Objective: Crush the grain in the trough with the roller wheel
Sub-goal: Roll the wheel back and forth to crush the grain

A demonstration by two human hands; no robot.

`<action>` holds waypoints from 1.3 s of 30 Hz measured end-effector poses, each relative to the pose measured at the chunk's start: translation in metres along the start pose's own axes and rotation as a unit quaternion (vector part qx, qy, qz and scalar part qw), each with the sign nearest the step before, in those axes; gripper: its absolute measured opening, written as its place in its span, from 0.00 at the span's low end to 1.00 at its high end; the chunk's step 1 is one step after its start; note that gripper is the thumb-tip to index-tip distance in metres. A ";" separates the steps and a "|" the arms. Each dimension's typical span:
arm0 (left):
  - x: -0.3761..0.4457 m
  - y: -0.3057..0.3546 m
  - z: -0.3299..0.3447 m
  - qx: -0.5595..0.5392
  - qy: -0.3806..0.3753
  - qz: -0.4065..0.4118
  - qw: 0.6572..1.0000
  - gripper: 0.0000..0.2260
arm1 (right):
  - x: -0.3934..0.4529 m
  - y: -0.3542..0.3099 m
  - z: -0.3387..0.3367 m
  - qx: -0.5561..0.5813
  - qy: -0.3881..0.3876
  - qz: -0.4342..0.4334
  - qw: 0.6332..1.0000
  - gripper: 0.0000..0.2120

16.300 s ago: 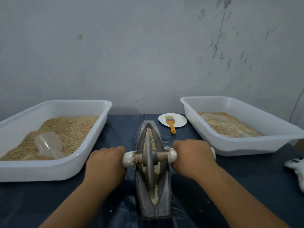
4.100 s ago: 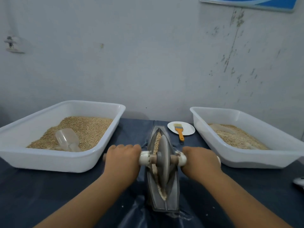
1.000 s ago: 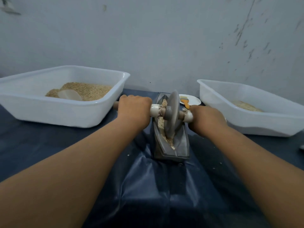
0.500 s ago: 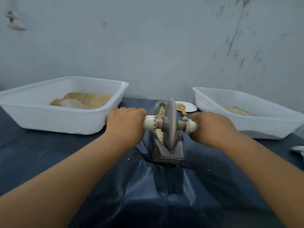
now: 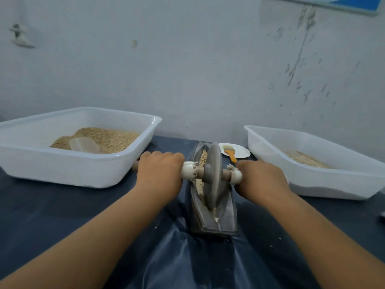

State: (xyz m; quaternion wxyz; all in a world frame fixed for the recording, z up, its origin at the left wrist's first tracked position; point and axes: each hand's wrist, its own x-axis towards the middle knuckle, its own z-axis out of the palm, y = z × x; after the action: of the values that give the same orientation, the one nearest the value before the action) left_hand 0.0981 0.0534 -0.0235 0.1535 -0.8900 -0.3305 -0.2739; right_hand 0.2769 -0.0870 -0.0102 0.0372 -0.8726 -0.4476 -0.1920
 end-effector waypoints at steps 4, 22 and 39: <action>0.017 0.006 -0.005 -0.032 -0.060 -0.025 0.997 0.06 | 0.008 -0.007 -0.004 0.009 -0.026 0.009 1.000 0.04; -0.020 -0.002 -0.009 -0.001 0.046 0.006 0.999 0.18 | -0.028 -0.006 -0.005 -0.058 0.197 -0.048 0.977 0.24; 0.008 0.006 -0.010 0.006 -0.026 0.001 1.000 0.08 | -0.014 -0.009 -0.010 0.010 0.036 -0.001 0.999 0.08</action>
State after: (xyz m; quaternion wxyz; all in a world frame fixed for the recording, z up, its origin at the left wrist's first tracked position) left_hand 0.1031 0.0485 -0.0109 0.1502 -0.8963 -0.3349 -0.2489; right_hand 0.2590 -0.0949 -0.0076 0.0620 -0.8642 -0.4486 -0.2191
